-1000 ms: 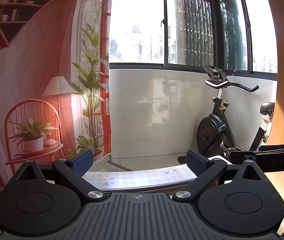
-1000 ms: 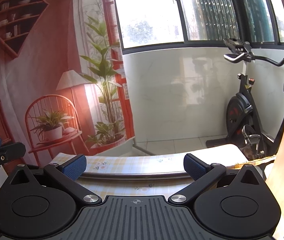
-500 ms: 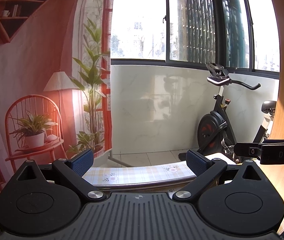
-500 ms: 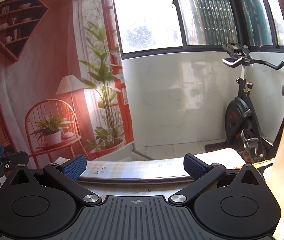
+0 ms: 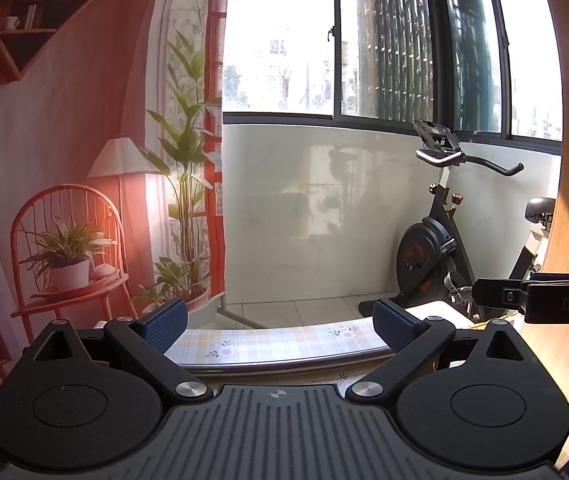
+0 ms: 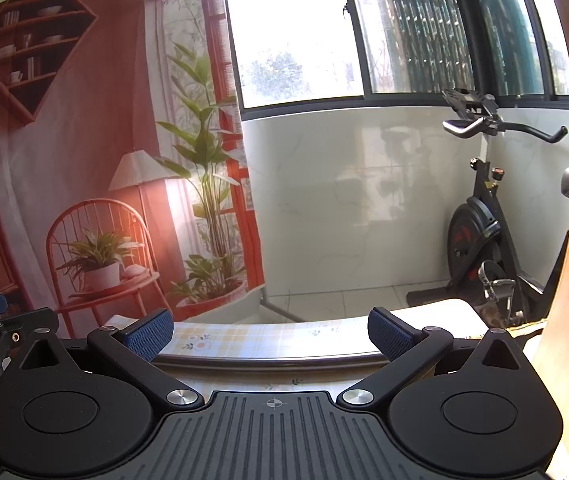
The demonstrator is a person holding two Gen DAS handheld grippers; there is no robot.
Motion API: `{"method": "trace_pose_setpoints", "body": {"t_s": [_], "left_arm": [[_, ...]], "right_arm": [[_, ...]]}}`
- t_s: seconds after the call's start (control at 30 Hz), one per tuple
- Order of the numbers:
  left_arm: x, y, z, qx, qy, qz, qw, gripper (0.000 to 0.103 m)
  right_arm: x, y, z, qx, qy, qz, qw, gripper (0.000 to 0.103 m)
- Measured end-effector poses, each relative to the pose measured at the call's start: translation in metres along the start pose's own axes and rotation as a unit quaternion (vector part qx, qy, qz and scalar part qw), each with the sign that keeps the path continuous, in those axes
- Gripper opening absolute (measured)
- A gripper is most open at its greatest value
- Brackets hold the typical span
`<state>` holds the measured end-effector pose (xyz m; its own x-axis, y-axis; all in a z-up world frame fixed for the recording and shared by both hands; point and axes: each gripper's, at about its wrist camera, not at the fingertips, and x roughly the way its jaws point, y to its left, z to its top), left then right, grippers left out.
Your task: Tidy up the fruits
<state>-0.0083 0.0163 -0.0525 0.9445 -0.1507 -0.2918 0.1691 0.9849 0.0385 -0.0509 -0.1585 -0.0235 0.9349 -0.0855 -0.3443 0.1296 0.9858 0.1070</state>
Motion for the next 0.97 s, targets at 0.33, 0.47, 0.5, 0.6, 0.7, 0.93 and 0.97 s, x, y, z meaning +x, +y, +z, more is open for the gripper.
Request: {"method": "trace_pose_setpoints", "body": {"t_s": [0.33, 0.47, 0.5, 0.6, 0.7, 0.93, 0.97], "left_arm": [[0.0001, 0.0011, -0.0016, -0.002, 0.003, -0.001, 1.0, 0.1], [0.0002, 0.0005, -0.0021, -0.001, 0.004, -0.002, 1.0, 0.1], [0.0, 0.0004, -0.0025, -0.001, 0.005, -0.002, 1.0, 0.1], [-0.0001, 0.0004, -0.003, 0.0, 0.005, -0.001, 1.0, 0.1], [-0.0001, 0.0003, -0.0028, 0.0, 0.005, -0.001, 1.0, 0.1], [0.0008, -0.0002, -0.0033, 0.002, 0.002, -0.003, 1.0, 0.1], [0.0014, 0.0006, -0.0035, 0.001, 0.002, -0.002, 1.0, 0.1]], "right_arm": [[0.0004, -0.0014, -0.0011, 0.003, 0.002, 0.002, 1.0, 0.103], [0.0005, -0.0016, -0.0007, 0.003, 0.002, 0.002, 1.0, 0.103], [0.0005, -0.0016, -0.0007, 0.003, 0.002, 0.002, 1.0, 0.103], [0.0005, -0.0016, -0.0006, 0.003, 0.002, 0.002, 1.0, 0.103], [0.0005, -0.0018, -0.0004, 0.003, 0.002, 0.002, 1.0, 0.103], [0.0012, -0.0026, -0.0006, 0.004, 0.003, 0.001, 1.0, 0.103], [0.002, -0.0042, -0.0015, 0.004, 0.003, 0.001, 1.0, 0.103]]}}
